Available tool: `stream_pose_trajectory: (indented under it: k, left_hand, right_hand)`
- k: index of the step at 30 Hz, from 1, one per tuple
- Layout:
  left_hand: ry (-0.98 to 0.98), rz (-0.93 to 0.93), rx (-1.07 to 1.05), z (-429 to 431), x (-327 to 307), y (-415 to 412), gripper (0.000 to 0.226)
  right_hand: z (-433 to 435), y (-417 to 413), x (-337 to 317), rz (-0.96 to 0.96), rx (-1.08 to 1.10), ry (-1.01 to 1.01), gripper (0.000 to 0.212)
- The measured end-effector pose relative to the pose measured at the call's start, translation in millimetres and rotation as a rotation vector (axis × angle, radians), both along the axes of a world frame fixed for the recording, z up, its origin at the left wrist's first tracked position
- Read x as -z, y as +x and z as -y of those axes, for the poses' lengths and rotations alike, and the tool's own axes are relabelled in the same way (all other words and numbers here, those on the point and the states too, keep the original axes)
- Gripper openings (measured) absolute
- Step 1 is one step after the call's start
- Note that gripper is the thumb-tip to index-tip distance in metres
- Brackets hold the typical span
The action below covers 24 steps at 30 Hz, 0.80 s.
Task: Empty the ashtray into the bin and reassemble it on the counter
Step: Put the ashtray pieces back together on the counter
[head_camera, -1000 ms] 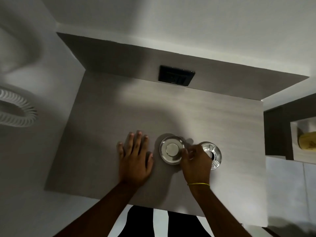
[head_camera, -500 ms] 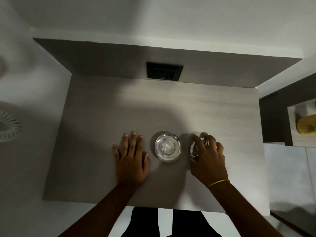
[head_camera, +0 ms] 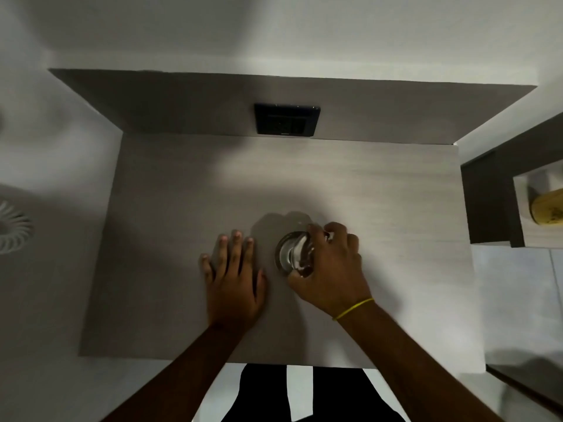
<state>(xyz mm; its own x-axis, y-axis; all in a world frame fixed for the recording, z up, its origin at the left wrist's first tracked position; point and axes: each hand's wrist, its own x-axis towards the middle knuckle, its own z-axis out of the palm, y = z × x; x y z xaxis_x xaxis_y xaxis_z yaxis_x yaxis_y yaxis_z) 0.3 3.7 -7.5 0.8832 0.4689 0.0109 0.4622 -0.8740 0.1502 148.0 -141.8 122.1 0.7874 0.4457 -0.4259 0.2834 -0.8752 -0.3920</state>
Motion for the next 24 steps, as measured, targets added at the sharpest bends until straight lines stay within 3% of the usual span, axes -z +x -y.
stream_pose_trajectory:
  k: [5,16,24]
  left_hand:
    - [-0.015,-0.019,-0.008,0,-3,2,0.069]
    - [-0.025,0.001,0.0,0,-6,2,0.068]
    - [-0.052,-0.037,0.003,-2,-3,2,0.068]
  right_hand:
    - [-26,-7,13,0.043,-0.142,-0.077,0.094]
    - [-24,-12,32,0.077,-0.212,-0.097,0.088]
    - [-24,-13,46,0.042,-0.286,-0.136,0.099]
